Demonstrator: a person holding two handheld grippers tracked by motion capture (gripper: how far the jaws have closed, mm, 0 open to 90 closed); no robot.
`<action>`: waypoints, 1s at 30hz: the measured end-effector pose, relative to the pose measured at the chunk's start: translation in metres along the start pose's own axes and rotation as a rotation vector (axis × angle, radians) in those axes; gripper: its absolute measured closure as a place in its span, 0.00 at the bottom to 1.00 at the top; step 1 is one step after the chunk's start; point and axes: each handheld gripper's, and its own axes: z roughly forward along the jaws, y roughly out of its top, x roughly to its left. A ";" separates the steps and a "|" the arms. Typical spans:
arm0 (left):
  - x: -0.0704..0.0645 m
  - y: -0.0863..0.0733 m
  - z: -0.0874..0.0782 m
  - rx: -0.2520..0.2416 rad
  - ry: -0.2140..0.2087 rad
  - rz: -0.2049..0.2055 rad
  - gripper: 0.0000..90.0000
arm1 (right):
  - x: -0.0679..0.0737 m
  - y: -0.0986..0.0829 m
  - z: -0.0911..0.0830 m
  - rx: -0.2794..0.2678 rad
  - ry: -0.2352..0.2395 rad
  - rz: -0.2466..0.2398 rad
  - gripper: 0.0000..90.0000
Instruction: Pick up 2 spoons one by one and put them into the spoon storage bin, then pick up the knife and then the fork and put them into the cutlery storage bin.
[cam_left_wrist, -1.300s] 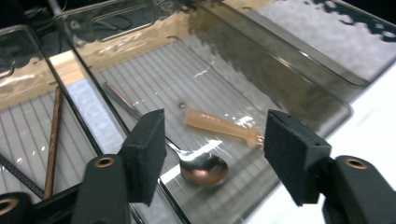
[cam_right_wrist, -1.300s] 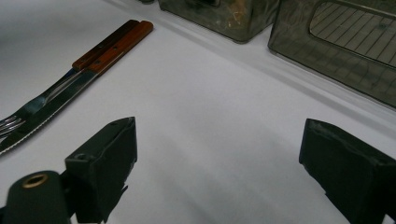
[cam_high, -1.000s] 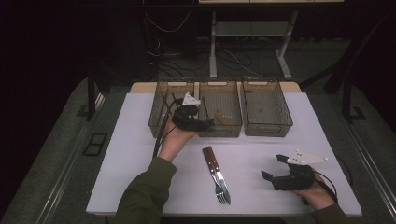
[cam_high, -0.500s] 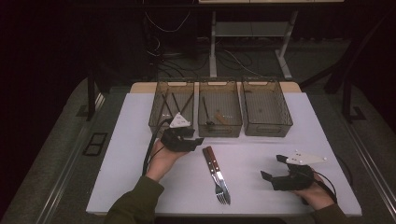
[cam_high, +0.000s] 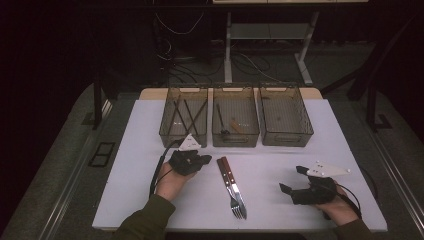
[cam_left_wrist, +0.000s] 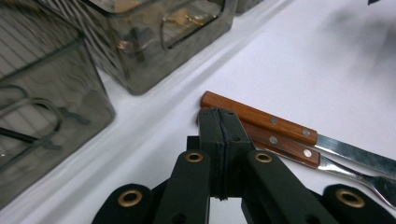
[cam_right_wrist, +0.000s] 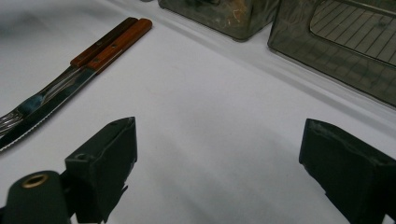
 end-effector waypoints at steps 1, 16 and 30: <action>0.000 -0.001 0.001 0.009 0.000 0.002 0.99 | 0.000 0.000 0.000 0.000 0.001 0.001 0.13; -0.003 -0.005 0.022 0.055 -0.017 0.003 0.99 | 0.000 0.000 0.001 0.003 0.002 -0.009 0.13; -0.004 -0.003 0.041 0.079 -0.026 -0.006 0.99 | 0.001 0.000 0.002 0.004 0.004 -0.014 0.13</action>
